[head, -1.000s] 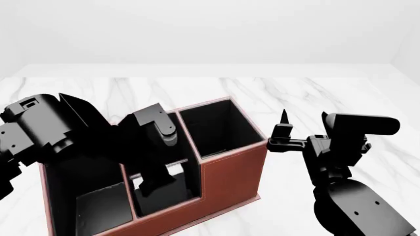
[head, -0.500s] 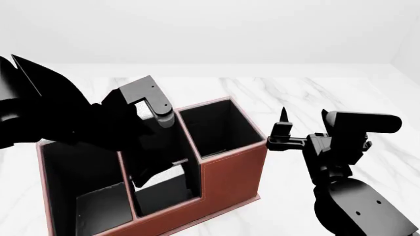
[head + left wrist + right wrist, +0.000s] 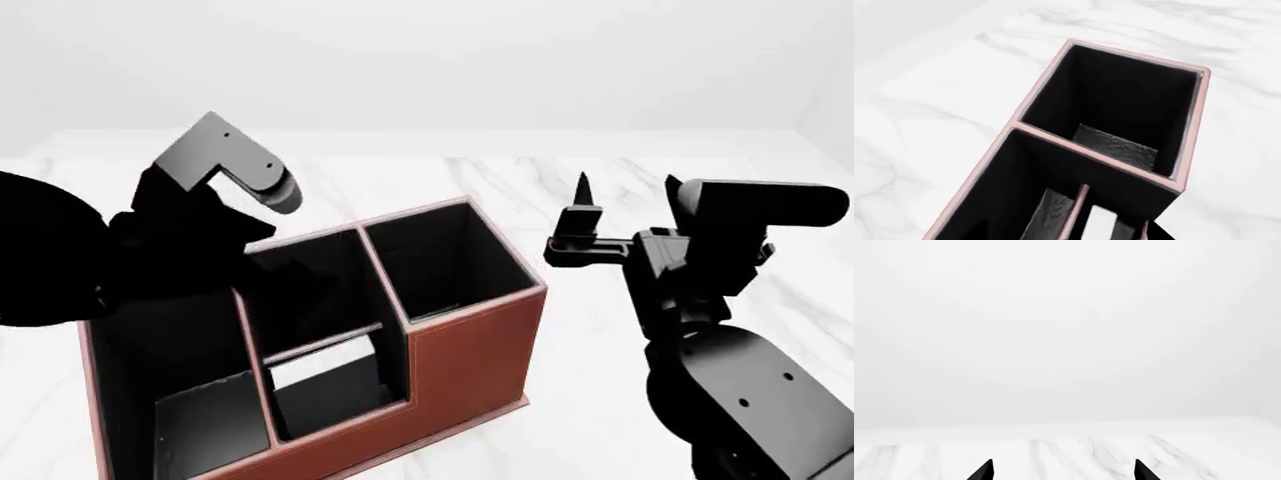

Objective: Pick up the book and place it in the back compartment of the caddy.

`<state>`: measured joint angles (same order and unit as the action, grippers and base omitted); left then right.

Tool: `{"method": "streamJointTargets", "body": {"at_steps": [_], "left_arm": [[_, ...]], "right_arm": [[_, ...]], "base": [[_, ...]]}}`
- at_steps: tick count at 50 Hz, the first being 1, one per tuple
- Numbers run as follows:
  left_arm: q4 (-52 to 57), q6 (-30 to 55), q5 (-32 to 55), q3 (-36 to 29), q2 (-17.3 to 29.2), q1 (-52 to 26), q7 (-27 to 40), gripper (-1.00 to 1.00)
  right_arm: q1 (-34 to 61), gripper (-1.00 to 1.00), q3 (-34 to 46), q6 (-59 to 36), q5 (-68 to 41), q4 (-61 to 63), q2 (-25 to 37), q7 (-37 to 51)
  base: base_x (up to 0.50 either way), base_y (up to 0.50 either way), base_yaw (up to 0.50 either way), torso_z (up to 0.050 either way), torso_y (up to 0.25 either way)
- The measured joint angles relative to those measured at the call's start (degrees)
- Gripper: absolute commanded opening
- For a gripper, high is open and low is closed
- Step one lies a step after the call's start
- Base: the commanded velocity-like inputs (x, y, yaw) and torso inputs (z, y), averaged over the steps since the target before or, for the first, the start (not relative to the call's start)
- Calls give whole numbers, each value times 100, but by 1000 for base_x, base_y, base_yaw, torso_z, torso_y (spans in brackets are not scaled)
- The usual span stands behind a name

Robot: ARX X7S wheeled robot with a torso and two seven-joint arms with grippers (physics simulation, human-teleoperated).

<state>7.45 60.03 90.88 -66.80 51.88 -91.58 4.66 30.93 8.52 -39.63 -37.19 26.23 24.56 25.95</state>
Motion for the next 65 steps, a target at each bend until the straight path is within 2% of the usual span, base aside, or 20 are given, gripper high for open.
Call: {"method": "streamJointTargets", "body": {"at_steps": [16,27,42,65], "left_arm": [[1039,-1291,369,559,830,791,943,100],[1828,-2693,-70,887,1225,1546,1349,100],[2345,-3999,-729,1117,1379,2255,1587,100],[2964,-4797,-1388,1378,1439,2506,1826,100]], "right_arm": [[490,100,73,-221,-126,234,23,29],[775,100,155,-321,-139,514,69,69],[1153,100,217,-404,-172,863,81,140],[1676,100,200,-564,-355,1484,104,301]], "base": [[0,0,0,0,0],[0,0,0,0,0],[0,0,0,0,0],[0,0,0,0,0]]}}
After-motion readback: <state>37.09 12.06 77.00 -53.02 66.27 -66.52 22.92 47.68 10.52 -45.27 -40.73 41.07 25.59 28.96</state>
